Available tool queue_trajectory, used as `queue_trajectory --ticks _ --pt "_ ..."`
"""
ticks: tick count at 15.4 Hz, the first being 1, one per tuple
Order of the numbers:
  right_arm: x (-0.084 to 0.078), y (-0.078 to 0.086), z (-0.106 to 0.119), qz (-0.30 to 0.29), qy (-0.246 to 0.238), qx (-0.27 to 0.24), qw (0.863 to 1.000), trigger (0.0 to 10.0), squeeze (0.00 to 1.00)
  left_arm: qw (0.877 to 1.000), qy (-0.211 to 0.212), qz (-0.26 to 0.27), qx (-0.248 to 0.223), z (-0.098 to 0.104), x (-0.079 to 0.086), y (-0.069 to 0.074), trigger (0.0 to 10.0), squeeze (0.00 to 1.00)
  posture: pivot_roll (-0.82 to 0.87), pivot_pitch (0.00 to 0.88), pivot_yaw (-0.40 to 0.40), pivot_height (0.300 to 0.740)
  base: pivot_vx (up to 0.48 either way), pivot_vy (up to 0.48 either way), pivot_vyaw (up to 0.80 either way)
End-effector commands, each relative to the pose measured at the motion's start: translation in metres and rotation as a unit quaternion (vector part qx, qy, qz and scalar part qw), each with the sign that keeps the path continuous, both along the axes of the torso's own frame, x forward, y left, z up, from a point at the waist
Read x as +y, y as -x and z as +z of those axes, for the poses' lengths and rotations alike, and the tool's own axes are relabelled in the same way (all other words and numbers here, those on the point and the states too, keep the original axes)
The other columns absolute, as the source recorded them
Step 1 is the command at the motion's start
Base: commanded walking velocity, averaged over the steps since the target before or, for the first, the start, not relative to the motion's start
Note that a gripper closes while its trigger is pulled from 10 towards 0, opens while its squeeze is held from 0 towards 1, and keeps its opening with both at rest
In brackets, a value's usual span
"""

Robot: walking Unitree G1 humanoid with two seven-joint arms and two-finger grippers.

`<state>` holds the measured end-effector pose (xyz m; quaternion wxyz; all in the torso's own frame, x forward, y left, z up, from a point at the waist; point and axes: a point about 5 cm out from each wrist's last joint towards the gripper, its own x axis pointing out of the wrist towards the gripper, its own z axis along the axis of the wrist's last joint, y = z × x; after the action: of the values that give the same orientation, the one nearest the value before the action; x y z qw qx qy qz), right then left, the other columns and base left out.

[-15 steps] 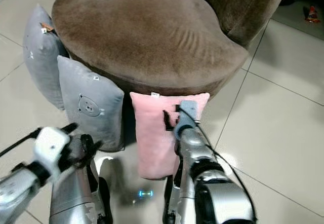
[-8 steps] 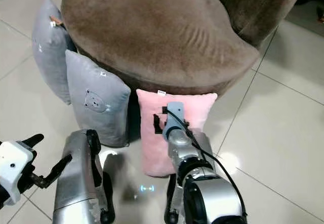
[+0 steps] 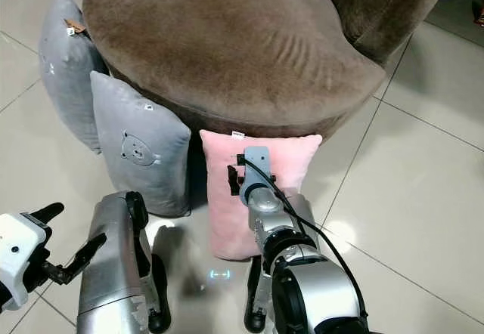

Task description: Move the pillow to the sofa from floor

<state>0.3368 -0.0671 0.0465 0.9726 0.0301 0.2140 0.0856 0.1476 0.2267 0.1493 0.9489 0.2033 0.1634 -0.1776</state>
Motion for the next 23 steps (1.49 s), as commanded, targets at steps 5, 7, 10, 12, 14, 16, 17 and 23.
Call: queue_trajectory --ticks 5,7,10,12,14,16,17,23 --pt "-0.007 -0.004 0.01 -0.04 -0.109 -0.051 0.992 10.0 0.0 1.0 0.006 -0.002 0.007 -0.004 -0.002 0.0 10.0 0.0 0.22 0.328 -0.044 0.416 0.0 0.0 0.0" --pt "-0.007 -0.003 0.012 -0.032 -0.124 -0.068 0.989 10.0 0.0 1.0 0.008 -0.002 0.003 -0.004 -0.004 -0.002 10.0 0.0 0.22 0.324 -0.045 0.396 0.0 0.0 0.0" --pt "-0.004 -0.003 0.012 -0.025 -0.122 -0.071 0.99 10.0 0.0 1.0 0.009 -0.003 -0.001 -0.002 -0.006 -0.002 10.0 0.0 0.22 0.318 -0.045 0.371 0.0 0.0 0.0" --pt "-0.004 -0.004 0.014 -0.029 -0.111 -0.077 0.99 10.0 0.0 1.0 0.009 -0.004 -0.003 0.0 -0.009 -0.002 10.0 0.0 0.22 0.317 -0.046 0.361 0.0 0.0 0.0" --pt "-0.002 -0.005 0.016 -0.03 -0.1 -0.077 0.992 10.0 1.0 1.0 0.008 -0.004 -0.006 0.002 -0.009 -0.003 10.0 0.0 0.22 0.313 -0.049 0.361 0.0 0.0 0.0" --pt "0.004 -0.004 0.011 -0.005 -0.026 -0.051 0.998 10.0 0.0 1.0 0.006 -0.004 -0.008 0.005 -0.011 -0.003 10.0 0.0 0.22 0.309 -0.05 0.361 0.0 0.0 0.0" --pt "0.006 -0.003 0.01 0.002 -0.009 -0.047 0.999 10.0 0.0 1.0 0.005 -0.005 -0.009 0.005 -0.011 -0.003 10.0 0.0 0.22 0.308 -0.049 0.361 0.0 0.0 0.0" --pt "0.012 -0.004 0.011 -0.003 0.003 -0.036 0.999 0.0 0.0 1.0 0.006 -0.01 -0.003 0.002 -0.01 -0.008 10.0 0.0 0.22 0.295 -0.045 0.361 0.0 0.0 0.0"
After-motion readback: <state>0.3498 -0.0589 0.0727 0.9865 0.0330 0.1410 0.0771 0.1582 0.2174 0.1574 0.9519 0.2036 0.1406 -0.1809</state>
